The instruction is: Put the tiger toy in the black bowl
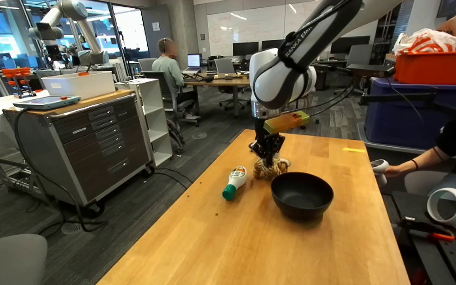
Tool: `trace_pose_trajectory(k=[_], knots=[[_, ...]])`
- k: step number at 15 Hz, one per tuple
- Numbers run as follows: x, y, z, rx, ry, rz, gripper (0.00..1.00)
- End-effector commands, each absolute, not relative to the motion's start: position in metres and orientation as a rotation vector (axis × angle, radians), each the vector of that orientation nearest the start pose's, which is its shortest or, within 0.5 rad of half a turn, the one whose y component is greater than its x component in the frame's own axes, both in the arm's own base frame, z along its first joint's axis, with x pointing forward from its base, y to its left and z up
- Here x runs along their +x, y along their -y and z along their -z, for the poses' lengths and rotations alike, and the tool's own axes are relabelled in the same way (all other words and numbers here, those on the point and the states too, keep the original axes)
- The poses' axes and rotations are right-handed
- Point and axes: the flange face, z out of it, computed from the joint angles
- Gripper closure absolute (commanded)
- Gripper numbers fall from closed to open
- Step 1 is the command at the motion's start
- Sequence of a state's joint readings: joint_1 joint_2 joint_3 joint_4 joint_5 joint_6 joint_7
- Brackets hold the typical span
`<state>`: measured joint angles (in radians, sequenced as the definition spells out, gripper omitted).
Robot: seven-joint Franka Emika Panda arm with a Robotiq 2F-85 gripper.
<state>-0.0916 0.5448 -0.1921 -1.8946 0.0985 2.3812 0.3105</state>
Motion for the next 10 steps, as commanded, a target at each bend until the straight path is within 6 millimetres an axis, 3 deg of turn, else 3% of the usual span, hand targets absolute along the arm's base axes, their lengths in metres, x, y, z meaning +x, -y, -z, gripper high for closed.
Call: trace_pose_trajectory(k=[1,5,10], knots=[[0.608,0.165,-0.229,-3.008,-0.994,-0.065,1.00],[0.607,0.166,-0.239,-2.998,-0.987,-0.059,0.99],[0.605,0.159,-0.285,-2.966,-0.934,-0.016,1.00]])
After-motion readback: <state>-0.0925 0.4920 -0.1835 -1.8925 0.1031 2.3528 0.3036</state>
